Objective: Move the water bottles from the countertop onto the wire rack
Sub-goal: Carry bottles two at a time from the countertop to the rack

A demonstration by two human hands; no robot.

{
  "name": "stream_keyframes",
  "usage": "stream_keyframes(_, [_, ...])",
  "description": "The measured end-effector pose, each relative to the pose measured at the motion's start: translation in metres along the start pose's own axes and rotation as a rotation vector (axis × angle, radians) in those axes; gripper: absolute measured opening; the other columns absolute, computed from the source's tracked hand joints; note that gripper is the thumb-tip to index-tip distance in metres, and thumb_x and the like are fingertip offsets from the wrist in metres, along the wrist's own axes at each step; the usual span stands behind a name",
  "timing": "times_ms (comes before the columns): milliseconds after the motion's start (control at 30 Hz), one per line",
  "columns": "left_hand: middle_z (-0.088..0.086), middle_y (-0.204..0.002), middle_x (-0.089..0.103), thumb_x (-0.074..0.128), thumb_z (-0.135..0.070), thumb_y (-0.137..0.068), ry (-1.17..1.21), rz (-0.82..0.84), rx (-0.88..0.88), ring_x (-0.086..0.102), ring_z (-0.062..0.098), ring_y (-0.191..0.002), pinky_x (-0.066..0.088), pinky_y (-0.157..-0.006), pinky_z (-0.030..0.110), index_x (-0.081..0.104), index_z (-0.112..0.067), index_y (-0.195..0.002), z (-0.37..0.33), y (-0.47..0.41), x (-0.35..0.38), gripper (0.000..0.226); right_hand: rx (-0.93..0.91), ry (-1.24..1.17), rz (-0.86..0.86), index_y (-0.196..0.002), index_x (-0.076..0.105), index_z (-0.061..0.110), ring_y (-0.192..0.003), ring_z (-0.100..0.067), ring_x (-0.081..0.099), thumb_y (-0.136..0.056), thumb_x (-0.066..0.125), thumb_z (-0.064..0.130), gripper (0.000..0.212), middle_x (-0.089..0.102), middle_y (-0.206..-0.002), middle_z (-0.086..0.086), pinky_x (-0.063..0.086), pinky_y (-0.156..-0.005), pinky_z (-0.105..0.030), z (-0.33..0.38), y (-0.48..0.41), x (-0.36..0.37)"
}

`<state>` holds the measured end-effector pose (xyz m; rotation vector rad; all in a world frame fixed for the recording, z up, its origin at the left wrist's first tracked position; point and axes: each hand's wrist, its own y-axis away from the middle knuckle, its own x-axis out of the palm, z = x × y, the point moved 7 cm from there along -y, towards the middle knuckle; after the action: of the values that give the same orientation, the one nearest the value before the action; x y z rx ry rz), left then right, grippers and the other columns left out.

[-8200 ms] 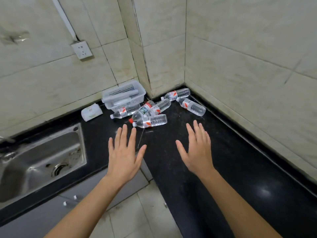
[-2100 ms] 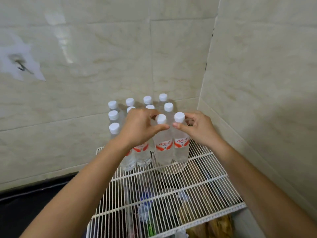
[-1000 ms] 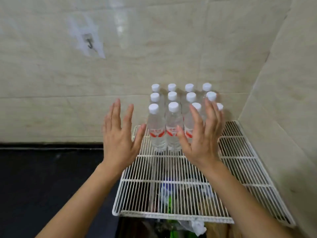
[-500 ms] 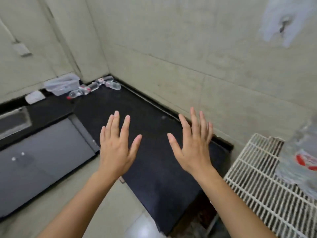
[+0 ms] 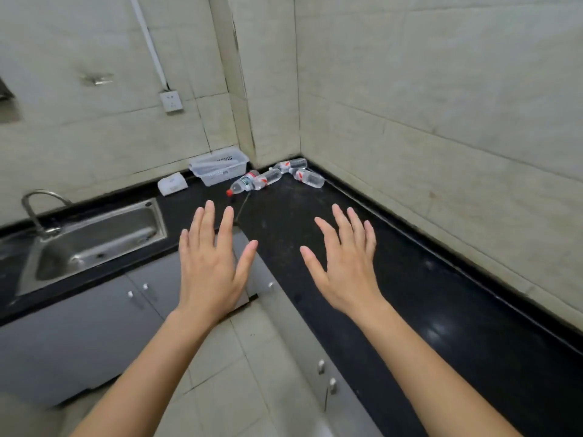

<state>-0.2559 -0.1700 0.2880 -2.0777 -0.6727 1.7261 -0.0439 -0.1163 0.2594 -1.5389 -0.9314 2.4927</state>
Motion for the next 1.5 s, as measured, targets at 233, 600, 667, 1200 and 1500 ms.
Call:
stream_keyframes(233, [0.019, -0.164, 0.02, 0.035, -0.055, -0.099, -0.015, 0.048, -0.008, 0.016, 0.034, -0.153, 0.023, -0.12, 0.058, 0.032, -0.012, -0.154, 0.081, -0.067, 0.046, 0.07, -0.004, -0.02, 0.073, -0.155, 0.033, 0.015, -0.156, -0.029, 0.012, -0.101, 0.039, 0.056, 0.068, 0.025, -0.166, -0.011, 0.006, -0.125, -0.05, 0.03, -0.074, 0.087])
stream_keyframes(600, [0.018, -0.163, 0.024, 0.034, -0.057, -0.098, -0.086, 0.144, -0.023, 0.02, 0.034, -0.152, 0.03, -0.115, 0.061, 0.034, -0.014, -0.153, 0.18, -0.232, 0.167, 0.07, -0.021, -0.102, 0.12, -0.156, 0.03, 0.014, -0.156, -0.031, 0.013, -0.101, 0.037, 0.057, 0.071, 0.023, -0.167, -0.012, 0.01, -0.125, -0.052, 0.018, -0.273, 0.248])
stream_keyframes(667, [0.02, -0.162, 0.026, 0.034, -0.057, -0.098, -0.111, 0.146, -0.004, 0.023, 0.036, -0.151, 0.03, -0.115, 0.061, 0.035, -0.013, -0.153, 0.196, -0.272, 0.178, 0.07, -0.014, -0.125, 0.119, -0.156, 0.03, 0.014, -0.155, -0.031, 0.013, -0.101, 0.041, 0.055, 0.069, 0.023, -0.167, -0.012, 0.009, -0.124, -0.052, 0.019, -0.314, 0.265])
stream_keyframes(1200, [0.016, -0.167, 0.014, 0.032, -0.057, -0.1, -0.117, 0.396, -0.114, 0.011, 0.031, -0.155, 0.018, -0.122, 0.053, 0.024, -0.016, -0.158, 0.333, -0.384, 0.327, 0.072, -0.004, 0.06, 0.343, -0.157, 0.028, 0.014, -0.156, -0.032, 0.013, -0.099, 0.049, 0.053, 0.073, 0.022, -0.167, -0.012, 0.01, -0.124, -0.05, -0.005, -0.445, 0.439])
stream_keyframes(1500, [0.017, -0.165, 0.021, 0.043, -0.053, -0.1, 0.003, 0.631, -0.059, 0.018, 0.032, -0.153, 0.026, -0.12, 0.054, 0.027, -0.013, -0.156, 0.423, -0.46, 0.469, 0.071, 0.189, 0.195, 0.532, -0.16, 0.019, 0.013, -0.157, -0.033, 0.007, -0.099, 0.048, 0.053, 0.079, 0.013, -0.169, -0.013, 0.009, -0.125, -0.052, -0.04, -0.514, 0.563])
